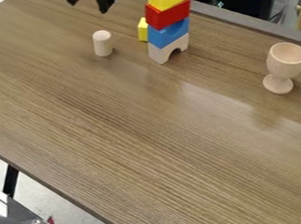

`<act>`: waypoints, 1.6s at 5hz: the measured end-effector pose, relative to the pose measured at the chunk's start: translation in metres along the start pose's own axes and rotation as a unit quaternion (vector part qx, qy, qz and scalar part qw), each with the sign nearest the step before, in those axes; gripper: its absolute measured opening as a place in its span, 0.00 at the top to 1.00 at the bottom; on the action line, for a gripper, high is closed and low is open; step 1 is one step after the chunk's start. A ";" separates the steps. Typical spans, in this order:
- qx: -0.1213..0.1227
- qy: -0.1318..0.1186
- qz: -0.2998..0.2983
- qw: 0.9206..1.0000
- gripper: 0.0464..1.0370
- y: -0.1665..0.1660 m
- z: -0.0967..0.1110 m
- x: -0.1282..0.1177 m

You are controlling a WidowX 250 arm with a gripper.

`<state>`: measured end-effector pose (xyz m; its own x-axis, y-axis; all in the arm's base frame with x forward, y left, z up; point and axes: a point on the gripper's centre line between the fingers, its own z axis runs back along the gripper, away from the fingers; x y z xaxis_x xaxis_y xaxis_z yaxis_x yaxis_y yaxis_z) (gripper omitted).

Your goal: Put cylinder from the table on top of yellow block

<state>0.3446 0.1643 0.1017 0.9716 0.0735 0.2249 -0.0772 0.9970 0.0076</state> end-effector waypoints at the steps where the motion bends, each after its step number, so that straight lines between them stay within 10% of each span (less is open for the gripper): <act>1: 0.011 0.020 -0.014 1.000 0.04 0.003 -0.019 -0.003; 6: 0.003 0.048 -0.057 0.997 0.09 -0.014 -0.066 0.002; 8: 0.019 0.040 -0.054 0.998 0.49 -0.011 -0.070 0.006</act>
<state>0.3665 0.1558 0.0343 0.9894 -0.0304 0.1418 0.0214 0.9977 0.0647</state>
